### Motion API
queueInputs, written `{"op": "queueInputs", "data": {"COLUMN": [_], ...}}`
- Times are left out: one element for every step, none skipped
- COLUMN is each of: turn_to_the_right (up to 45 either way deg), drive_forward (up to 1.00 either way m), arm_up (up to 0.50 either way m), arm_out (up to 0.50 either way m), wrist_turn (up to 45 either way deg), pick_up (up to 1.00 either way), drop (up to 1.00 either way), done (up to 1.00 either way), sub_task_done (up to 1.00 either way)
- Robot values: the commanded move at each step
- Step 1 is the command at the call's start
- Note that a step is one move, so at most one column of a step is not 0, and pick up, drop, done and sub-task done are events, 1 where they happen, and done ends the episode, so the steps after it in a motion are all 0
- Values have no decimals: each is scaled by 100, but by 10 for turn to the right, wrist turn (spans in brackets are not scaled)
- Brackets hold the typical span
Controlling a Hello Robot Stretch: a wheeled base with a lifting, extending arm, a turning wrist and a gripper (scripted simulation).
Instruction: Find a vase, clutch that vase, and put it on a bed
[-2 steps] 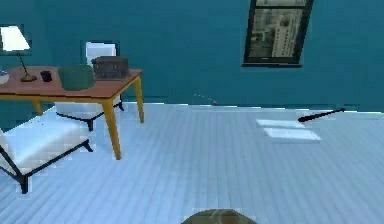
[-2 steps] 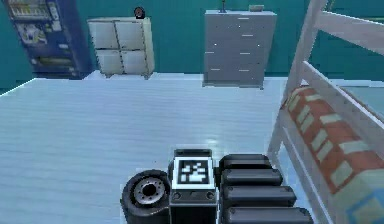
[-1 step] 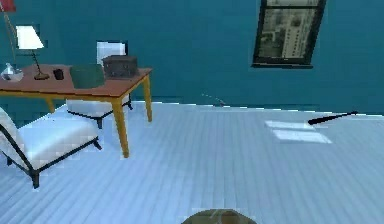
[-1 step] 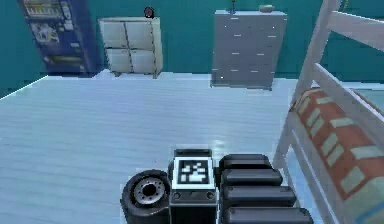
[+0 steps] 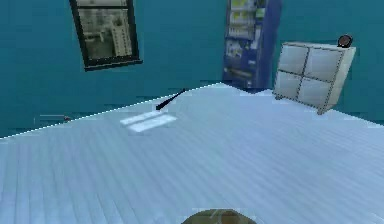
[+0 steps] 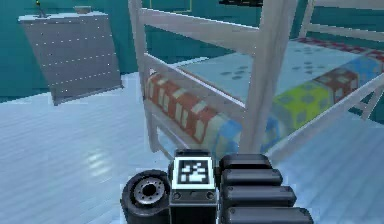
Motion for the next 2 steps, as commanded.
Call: {"op": "queueInputs", "data": {"turn_to_the_right": [450, 90], "drive_forward": [0, 0], "arm_up": [0, 0], "arm_out": [0, 0], "wrist_turn": [0, 0], "pick_up": [0, 0], "drop": [0, 0], "done": [0, 0], "sub_task_done": [0, 0]}}
